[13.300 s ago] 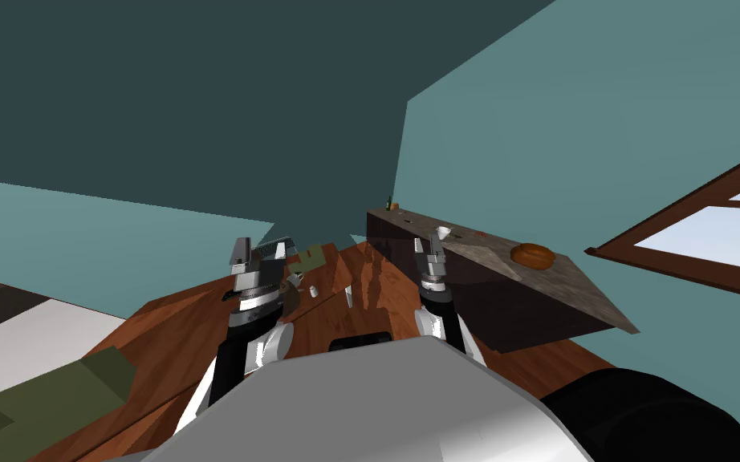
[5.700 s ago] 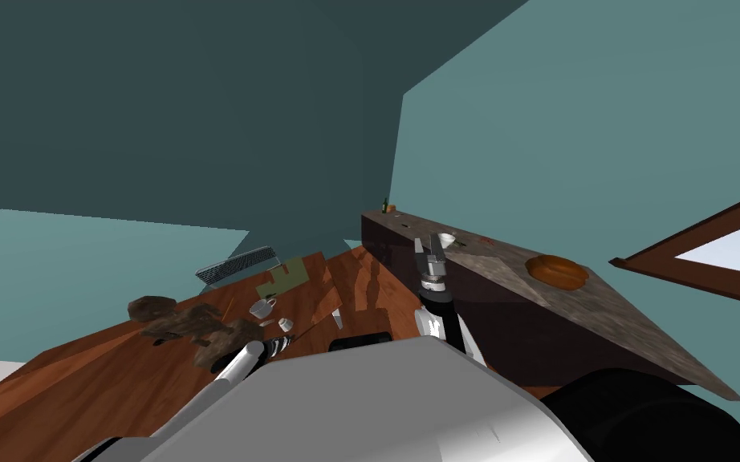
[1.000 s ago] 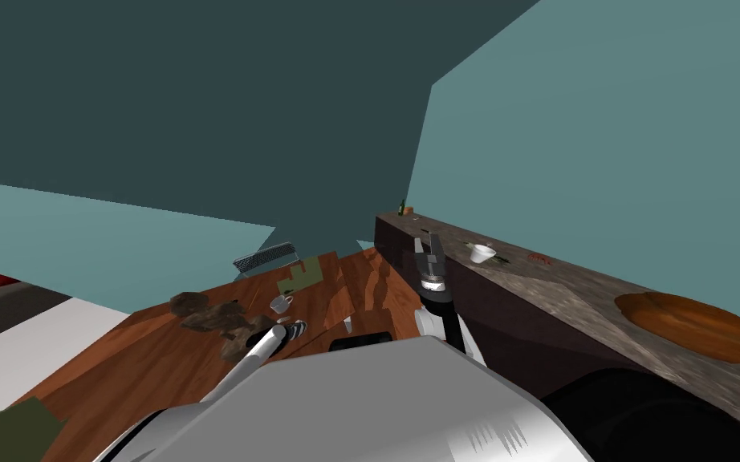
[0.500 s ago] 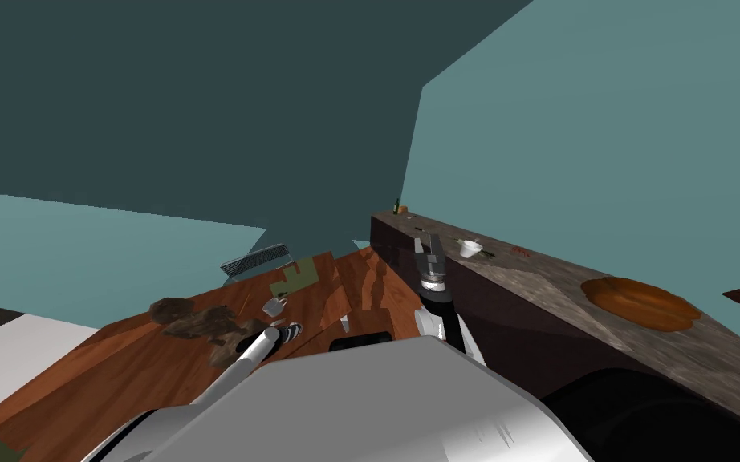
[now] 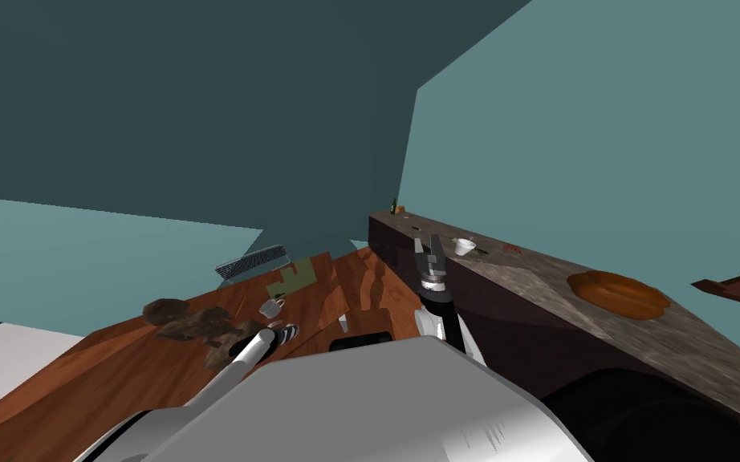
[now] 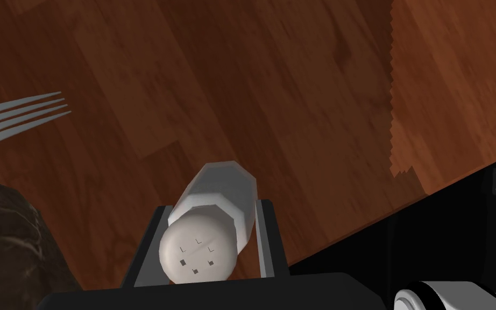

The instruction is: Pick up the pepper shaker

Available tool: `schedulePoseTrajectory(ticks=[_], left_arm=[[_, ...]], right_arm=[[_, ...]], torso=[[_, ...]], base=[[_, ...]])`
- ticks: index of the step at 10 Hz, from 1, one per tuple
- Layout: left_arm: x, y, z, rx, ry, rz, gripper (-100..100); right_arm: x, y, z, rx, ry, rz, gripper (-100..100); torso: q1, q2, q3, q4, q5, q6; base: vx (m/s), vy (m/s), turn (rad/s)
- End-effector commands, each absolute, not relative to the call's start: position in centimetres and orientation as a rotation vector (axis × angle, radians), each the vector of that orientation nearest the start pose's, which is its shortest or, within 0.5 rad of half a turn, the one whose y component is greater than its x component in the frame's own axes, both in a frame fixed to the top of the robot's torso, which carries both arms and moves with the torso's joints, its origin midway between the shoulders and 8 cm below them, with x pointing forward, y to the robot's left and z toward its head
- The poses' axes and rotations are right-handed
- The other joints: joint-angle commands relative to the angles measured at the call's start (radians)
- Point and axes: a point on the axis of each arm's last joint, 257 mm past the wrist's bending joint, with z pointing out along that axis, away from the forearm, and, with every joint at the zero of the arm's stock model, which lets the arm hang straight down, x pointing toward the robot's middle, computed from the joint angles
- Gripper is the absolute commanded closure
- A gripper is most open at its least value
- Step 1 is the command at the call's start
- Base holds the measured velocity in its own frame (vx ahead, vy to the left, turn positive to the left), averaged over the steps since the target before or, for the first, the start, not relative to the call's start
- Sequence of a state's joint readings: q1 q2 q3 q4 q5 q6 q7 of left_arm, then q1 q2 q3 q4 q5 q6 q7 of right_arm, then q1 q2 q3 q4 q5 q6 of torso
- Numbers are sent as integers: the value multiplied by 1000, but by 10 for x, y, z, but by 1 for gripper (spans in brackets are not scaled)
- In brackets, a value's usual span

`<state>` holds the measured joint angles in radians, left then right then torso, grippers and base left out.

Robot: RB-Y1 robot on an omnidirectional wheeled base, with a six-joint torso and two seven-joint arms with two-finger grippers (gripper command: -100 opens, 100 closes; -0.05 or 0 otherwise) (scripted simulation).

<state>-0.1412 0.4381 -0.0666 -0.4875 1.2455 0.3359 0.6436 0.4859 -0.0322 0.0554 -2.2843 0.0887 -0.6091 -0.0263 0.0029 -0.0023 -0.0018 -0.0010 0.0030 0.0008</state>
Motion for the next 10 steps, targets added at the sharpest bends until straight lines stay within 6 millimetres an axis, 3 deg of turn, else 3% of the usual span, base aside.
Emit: schedulePoseTrajectory(ticks=[1,4,6,9,10], left_arm=[[307,451,-596,-3003,-109,-719,100],[307,451,-596,-3007,-129,-727,100],[297,480,-590,-2981,-175,-710,100],[298,478,-590,-2985,-194,-719,100],[298,478,-590,-2985,-194,-718,0]], right_arm=[[328,-240,48,492,600,1365,0],[328,-240,48,492,600,1365,0],[328,-240,48,492,600,1366,0],[328,-240,48,492,600,1365,0],[328,-240,48,492,600,1365,0]], torso=[[0,0,0,0,0,0],[-1,2,1,0,-1,0],[-1,2,1,1,-1,1],[-2,2,1,0,-1,0],[-1,1,1,0,-1,0]], base=[[-20,-20,-169],[-15,-14,-22],[-39,-32,-229],[-22,-22,-3],[0,0,0]])
